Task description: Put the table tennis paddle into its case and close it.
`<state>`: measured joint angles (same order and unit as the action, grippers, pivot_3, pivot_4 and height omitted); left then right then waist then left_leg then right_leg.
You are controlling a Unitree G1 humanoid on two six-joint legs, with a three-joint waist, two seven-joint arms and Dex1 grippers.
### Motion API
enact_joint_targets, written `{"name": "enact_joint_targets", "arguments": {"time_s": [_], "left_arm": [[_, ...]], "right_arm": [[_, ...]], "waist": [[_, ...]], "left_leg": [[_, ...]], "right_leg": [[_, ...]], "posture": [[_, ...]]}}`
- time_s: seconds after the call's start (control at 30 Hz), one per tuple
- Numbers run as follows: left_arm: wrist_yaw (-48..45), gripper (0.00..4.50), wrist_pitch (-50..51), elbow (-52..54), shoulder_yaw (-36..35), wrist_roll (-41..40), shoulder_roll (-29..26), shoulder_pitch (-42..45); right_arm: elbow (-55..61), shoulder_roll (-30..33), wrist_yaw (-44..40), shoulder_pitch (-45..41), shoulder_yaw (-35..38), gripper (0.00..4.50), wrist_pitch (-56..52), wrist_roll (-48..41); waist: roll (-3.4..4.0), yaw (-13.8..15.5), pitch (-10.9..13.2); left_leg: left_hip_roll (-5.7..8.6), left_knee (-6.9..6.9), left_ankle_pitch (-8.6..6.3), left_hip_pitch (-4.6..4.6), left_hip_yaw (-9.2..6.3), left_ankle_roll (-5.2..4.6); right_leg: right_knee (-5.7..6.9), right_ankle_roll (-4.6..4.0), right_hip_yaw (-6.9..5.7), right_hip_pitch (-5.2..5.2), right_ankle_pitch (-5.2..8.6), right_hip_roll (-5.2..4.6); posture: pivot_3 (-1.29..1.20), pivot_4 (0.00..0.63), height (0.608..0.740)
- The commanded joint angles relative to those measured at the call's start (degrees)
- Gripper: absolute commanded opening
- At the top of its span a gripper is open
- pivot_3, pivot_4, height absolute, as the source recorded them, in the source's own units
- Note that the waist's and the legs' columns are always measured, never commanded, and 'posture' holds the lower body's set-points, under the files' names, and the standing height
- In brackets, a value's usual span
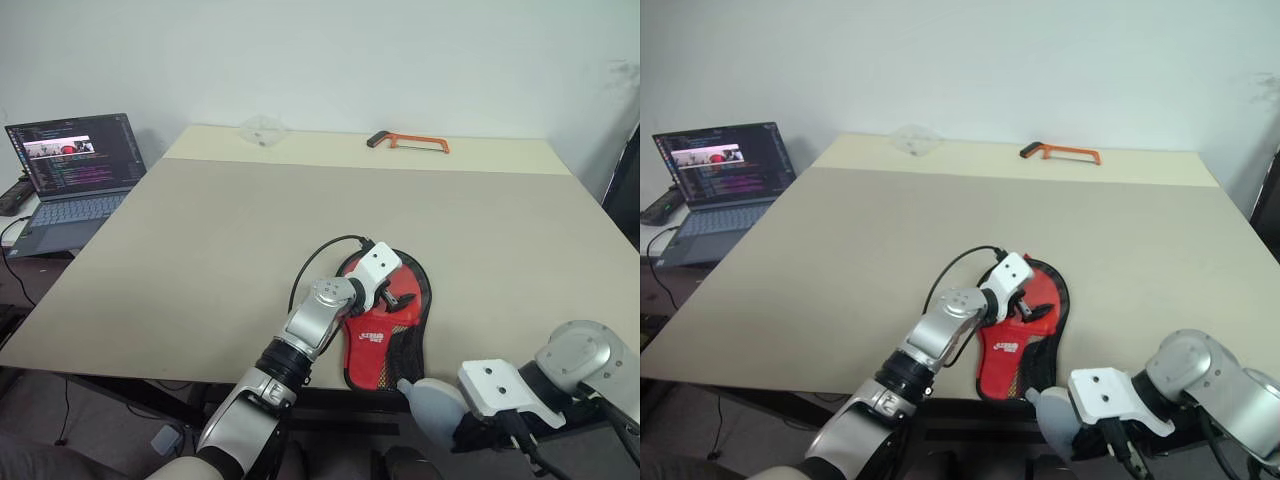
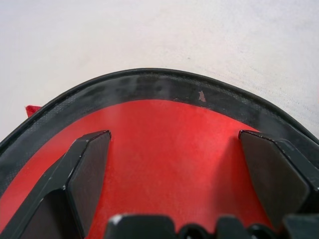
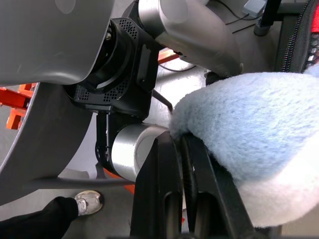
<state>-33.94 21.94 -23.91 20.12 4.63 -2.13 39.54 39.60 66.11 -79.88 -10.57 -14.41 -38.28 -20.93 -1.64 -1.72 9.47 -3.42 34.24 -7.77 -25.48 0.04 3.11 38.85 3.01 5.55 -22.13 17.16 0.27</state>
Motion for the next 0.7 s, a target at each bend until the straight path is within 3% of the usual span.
{"name": "enact_joint_targets", "arguments": {"time_s": [0.03,0.37,0.47,0.6,0.7], "left_arm": [[-0.78,4.50,1.37,-3.28,2.97,2.14,-0.49,-1.74],[-4.71,4.50,-3.03,1.49,-0.50,-1.90,-1.86,-2.10],[-7.98,4.50,-4.54,4.71,-2.19,-4.22,-4.13,-2.35],[-15.10,4.50,-5.65,10.47,-4.88,-8.63,-9.81,-2.58],[-22.87,4.50,-6.02,15.96,-7.10,-12.75,-17.12,-3.53]], "right_arm": [[-5.08,-0.02,-0.05,-3.85,4.41,0.05,0.18,-2.04],[-17.04,-1.35,2.45,-6.97,6.19,0.05,2.56,0.31],[-18.56,-1.52,1.62,-7.22,5.67,0.70,2.87,-0.03],[-21.95,-1.78,1.14,-8.55,5.71,2.10,3.67,0.23],[-25.18,-1.09,0.19,-9.68,6.77,3.16,3.98,-0.15]], "waist": [[-0.02,-0.05,0.01],[-0.15,-0.12,0.08],[-0.14,-0.19,0.10],[-0.15,-0.58,0.32],[-0.13,-0.87,0.48]], "left_leg": [[0.00,0.00,0.00,0.07,0.00,0.00],[0.00,-0.17,-0.02,0.49,0.10,0.02],[-0.02,-0.25,-0.02,0.49,0.10,0.02],[-0.09,-0.28,-0.02,0.49,0.08,0.02],[-0.12,-0.29,-0.02,0.48,0.11,0.02]], "right_leg": [[0.00,0.00,0.00,0.05,0.00,0.00],[-0.03,-0.08,0.06,0.36,0.05,-0.04],[0.00,-0.10,0.06,0.35,0.06,-0.02],[0.07,-0.10,0.06,0.28,0.06,0.07],[0.10,-0.10,0.08,0.24,0.06,0.08]], "posture": [[0.00,0.150,0.740],[0.00,0.150,0.740],[0.00,0.150,0.740],[0.00,0.150,0.740],[0.00,0.150,0.740]]}}
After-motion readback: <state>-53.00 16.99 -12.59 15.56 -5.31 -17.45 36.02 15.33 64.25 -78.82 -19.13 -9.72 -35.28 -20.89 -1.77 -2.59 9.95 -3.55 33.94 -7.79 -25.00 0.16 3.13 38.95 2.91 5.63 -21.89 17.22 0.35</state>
